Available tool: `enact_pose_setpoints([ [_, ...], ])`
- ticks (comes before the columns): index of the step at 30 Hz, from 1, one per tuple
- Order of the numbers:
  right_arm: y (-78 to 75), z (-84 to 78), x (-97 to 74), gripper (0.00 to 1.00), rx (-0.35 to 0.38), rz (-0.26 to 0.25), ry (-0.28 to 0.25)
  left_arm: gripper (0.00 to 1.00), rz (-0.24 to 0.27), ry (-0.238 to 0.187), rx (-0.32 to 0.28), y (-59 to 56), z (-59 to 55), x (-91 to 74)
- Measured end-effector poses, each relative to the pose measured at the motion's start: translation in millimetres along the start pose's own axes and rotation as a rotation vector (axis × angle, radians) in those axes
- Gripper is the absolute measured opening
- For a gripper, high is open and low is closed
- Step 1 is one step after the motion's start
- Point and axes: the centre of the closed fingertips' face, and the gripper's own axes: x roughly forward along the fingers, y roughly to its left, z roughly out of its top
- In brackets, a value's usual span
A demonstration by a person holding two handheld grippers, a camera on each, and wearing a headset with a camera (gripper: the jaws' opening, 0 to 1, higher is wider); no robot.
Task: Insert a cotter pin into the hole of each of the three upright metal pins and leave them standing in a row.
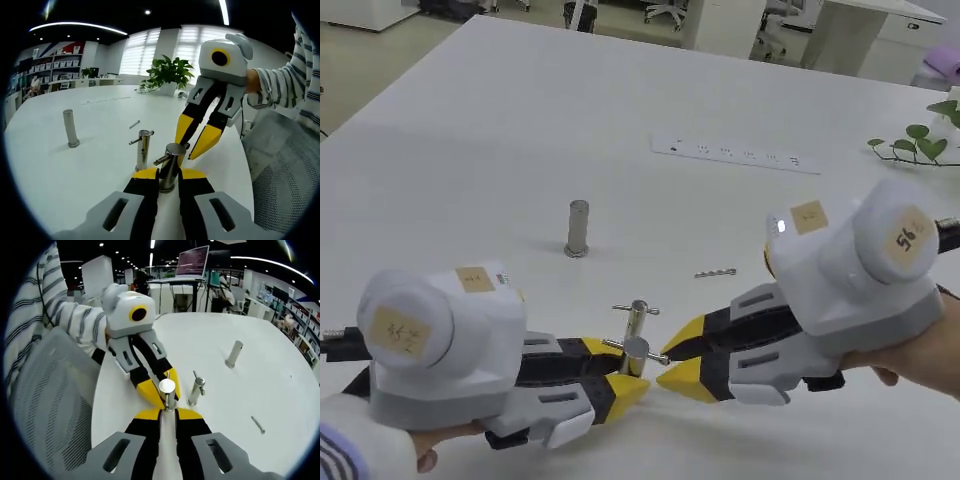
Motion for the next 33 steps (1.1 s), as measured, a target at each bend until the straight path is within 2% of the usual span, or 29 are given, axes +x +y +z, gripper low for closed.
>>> enact_pose_setpoints([
  [6,-0.1,7.2,-7.0,0.08,0.032,-0.001,-0.034,0.13,0.007,0.018,-0.001,1.1,-3.9,2.1],
  [23,0.4,15.0,3.4,0.05,0.057,-0.007,-0.048,0.13,0.01,0.031,0.005,0.4,-5.9,-1.4],
  [26,1.8,15.8,4.0,0.09,0.058,-0.005,-0.052,0.13,0.011,0.027,0.007,0.3,-5.6,-3.5],
  [29,-0.5,17.6,4.9,0.19,0.052,-0.025,-0.061,0.14,0.003,0.025,0.012,-0.8,-5.6,-7.1],
  [33,0.4,20.9,8.9,0.19,0.075,-0.027,-0.083,0.24,0.012,0.052,0.045,0.5,-11.4,-13.5],
])
